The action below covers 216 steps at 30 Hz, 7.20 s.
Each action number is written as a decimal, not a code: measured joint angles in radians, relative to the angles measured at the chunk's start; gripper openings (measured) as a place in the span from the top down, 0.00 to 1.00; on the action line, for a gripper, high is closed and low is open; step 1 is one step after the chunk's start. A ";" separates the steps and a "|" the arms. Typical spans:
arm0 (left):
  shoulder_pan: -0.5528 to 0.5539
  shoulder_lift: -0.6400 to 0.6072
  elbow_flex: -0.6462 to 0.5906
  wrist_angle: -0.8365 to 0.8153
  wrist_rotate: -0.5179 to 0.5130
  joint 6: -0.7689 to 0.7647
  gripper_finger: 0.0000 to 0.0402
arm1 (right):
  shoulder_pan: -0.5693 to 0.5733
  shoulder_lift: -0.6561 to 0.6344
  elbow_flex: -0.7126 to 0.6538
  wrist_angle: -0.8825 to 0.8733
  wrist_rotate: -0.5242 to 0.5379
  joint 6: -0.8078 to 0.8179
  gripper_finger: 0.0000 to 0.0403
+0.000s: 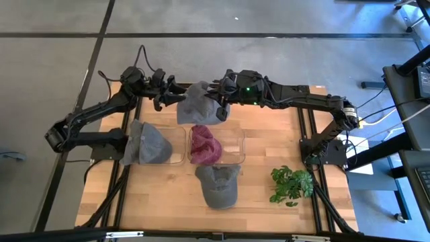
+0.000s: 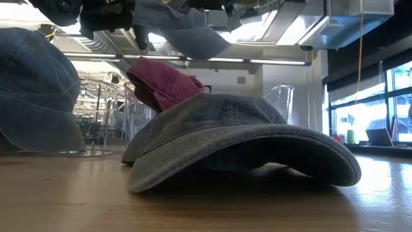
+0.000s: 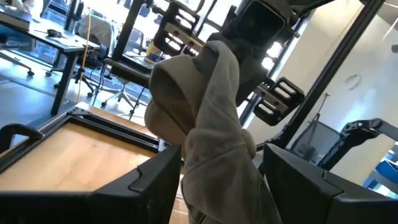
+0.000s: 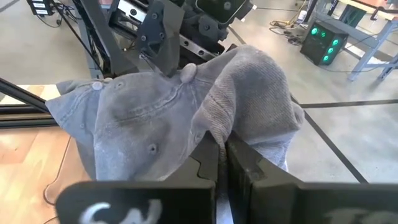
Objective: Pick & Place hat
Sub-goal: Put the top dark blue cap into the left transparent bin, then put the dark blue cap into the left transparent bin
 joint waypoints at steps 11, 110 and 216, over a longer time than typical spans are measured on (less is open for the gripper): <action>-0.061 0.000 0.000 -0.024 -0.074 0.130 0.47 | -0.001 0.004 -0.001 -0.030 0.026 -0.008 0.97; -1.229 0.313 0.763 -2.084 -1.569 -1.190 0.93 | -0.011 -0.273 -0.220 -0.606 0.072 -0.025 0.50; -0.677 -0.011 0.576 -1.271 -0.898 0.364 0.68 | 0.599 -0.169 -1.006 0.353 0.239 1.075 0.50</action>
